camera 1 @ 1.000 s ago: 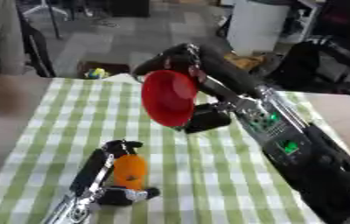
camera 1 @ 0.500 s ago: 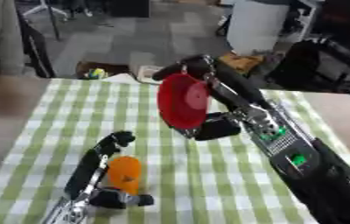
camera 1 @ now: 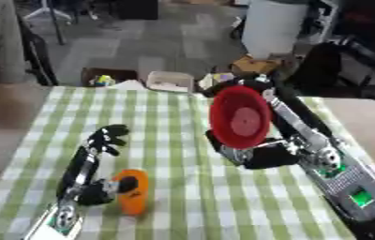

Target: Pour the contents of one cup into another cup.

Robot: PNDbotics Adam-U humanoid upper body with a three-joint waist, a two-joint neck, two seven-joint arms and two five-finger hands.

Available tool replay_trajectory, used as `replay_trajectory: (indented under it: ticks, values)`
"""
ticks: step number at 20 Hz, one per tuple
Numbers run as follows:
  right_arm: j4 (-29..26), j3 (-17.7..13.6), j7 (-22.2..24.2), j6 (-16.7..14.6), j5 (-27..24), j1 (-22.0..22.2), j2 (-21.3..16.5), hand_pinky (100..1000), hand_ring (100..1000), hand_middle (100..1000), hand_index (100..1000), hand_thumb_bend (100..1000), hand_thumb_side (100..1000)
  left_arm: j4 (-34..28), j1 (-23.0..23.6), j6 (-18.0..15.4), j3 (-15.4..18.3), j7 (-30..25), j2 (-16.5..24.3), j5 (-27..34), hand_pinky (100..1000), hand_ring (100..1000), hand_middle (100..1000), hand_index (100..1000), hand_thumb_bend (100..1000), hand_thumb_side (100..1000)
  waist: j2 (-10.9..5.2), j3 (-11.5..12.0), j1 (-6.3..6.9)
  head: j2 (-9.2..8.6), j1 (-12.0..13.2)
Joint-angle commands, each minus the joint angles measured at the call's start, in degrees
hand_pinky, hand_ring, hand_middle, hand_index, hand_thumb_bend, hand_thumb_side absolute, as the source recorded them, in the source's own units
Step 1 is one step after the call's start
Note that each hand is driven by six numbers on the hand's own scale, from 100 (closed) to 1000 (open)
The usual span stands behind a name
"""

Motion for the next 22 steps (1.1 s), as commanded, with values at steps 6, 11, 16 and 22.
replay_trajectory:
  ticks: [6, 11, 16, 22]
  values:
    - [11.5, -0.2, 0.5, 2.7, -2.1, 0.3, 1.6, 342, 414, 191, 735, 100, 100, -10.8, -3.1, 6.2, 1.1, -7.6, 5.9, 15.1, 591, 698, 819, 820, 1000, 945, -1.42, 1.7, 1.54, -0.53, -1.3]
    - [26.4, -2.0, -0.8, 1.6, 2.7, -1.6, 6.4, 369, 451, 201, 747, 125, 100, -16.4, -3.3, 10.0, 0.2, -10.8, 6.1, 20.1, 591, 701, 823, 818, 1000, 938, -1.53, 3.6, 2.72, -0.59, -2.2]
    - [38.3, -4.0, -3.2, -1.2, 10.2, -2.9, 10.1, 430, 517, 244, 784, 234, 168, -20.0, -2.9, 12.8, -0.5, -12.7, 5.5, 23.3, 587, 697, 819, 816, 1000, 919, -1.43, 5.0, 3.42, -0.74, -2.7]
    - [42.2, -5.2, -6.3, -6.2, 21.5, -3.3, 10.7, 837, 859, 515, 932, 748, 542, -20.8, -2.1, 13.8, -0.6, -13.2, 5.3, 23.5, 579, 688, 809, 813, 1000, 913, -1.41, 4.9, 3.29, -0.87, -2.6]
